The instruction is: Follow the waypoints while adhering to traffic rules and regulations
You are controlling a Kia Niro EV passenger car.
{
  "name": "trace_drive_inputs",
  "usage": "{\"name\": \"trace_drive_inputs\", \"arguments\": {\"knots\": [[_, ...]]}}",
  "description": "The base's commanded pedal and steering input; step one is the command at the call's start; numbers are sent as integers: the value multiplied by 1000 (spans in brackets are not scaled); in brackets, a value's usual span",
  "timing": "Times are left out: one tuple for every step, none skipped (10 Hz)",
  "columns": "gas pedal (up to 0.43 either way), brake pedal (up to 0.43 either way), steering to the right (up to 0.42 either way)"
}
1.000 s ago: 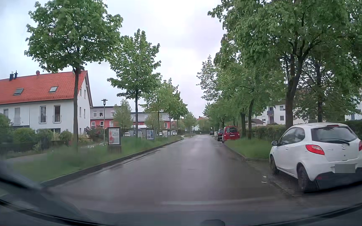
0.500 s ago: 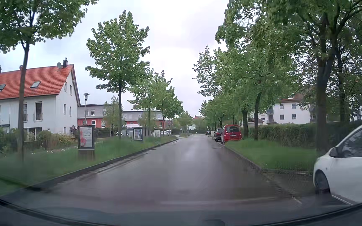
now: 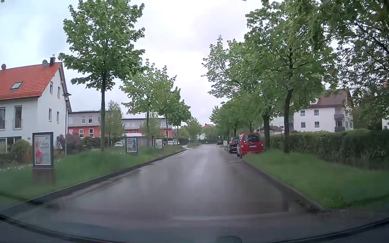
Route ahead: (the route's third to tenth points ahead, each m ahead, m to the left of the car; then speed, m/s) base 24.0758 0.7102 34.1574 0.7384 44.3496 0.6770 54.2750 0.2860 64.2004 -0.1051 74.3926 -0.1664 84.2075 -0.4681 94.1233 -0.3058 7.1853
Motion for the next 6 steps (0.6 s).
{"name": "trace_drive_inputs", "arguments": {"knots": [[118,0,19],[118,0,18],[118,0,14],[118,0,12],[118,0,12],[118,0,12]]}}
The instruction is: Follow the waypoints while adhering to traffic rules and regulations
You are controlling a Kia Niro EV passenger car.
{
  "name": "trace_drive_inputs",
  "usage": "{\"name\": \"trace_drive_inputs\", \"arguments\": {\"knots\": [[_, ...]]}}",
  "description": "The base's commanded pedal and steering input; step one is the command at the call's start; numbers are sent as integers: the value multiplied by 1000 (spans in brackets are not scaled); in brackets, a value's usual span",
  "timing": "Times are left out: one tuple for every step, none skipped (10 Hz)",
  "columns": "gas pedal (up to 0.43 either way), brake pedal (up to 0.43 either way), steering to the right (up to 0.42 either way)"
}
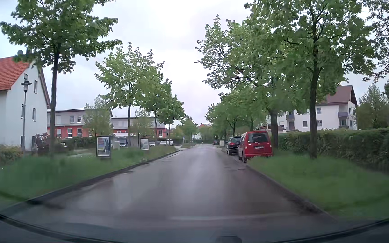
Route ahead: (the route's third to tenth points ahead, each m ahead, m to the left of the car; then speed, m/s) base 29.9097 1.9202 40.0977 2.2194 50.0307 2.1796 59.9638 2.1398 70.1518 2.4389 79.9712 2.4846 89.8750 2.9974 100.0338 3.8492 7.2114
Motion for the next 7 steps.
{"name": "trace_drive_inputs", "arguments": {"knots": [[118,0,11],[118,0,10],[118,0,7],[118,0,5],[118,0,2],[118,0,1],[118,0,1]]}}
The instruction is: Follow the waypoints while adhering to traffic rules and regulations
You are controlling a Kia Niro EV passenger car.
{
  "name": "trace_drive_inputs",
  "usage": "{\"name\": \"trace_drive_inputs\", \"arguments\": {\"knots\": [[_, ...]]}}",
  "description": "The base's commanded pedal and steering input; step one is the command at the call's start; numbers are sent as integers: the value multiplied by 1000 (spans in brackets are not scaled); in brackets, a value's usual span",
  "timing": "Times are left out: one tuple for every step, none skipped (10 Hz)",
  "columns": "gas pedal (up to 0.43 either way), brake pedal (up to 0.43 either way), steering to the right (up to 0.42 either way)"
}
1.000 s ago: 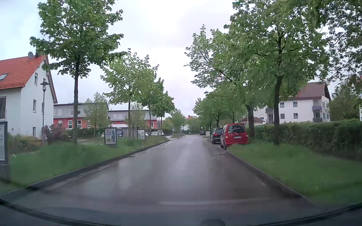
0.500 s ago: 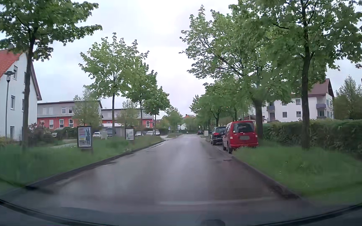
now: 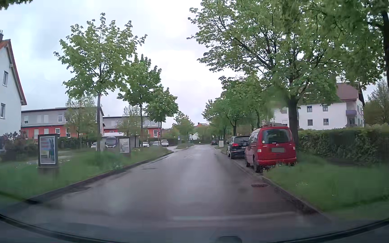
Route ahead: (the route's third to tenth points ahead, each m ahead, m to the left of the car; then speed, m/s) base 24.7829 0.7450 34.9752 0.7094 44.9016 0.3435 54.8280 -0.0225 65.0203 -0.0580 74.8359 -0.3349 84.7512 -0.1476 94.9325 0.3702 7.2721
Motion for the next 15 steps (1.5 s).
{"name": "trace_drive_inputs", "arguments": {"knots": [[118,0,1],[118,0,0],[118,0,0],[118,0,-1],[118,0,-1],[118,0,-2],[118,0,-2],[118,0,-2],[118,0,-2],[118,0,-3],[118,0,-3],[118,0,-4],[118,0,-4],[118,0,-4],[118,0,-4]]}}
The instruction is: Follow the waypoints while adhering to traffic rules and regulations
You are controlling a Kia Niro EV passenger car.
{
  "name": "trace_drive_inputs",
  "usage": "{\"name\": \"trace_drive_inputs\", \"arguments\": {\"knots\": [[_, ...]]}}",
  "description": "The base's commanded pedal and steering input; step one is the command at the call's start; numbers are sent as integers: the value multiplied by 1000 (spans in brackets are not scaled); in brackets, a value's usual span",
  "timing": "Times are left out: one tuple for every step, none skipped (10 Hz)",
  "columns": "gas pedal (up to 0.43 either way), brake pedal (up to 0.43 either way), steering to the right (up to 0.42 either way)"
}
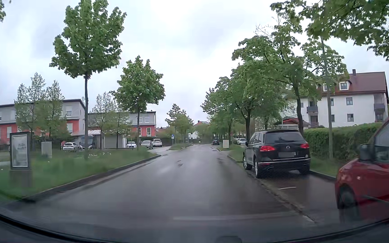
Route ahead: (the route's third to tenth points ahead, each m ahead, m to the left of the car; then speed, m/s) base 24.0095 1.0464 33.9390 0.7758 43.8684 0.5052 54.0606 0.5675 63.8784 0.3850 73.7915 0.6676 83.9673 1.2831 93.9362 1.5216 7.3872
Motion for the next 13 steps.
{"name": "trace_drive_inputs", "arguments": {"knots": [[118,0,-4],[118,0,-4],[118,0,-4],[118,0,-4],[118,0,-4],[118,0,-3],[118,0,-3],[118,0,-3],[118,0,-2],[118,0,-2],[118,0,-2],[118,0,-2],[118,0,-2]]}}
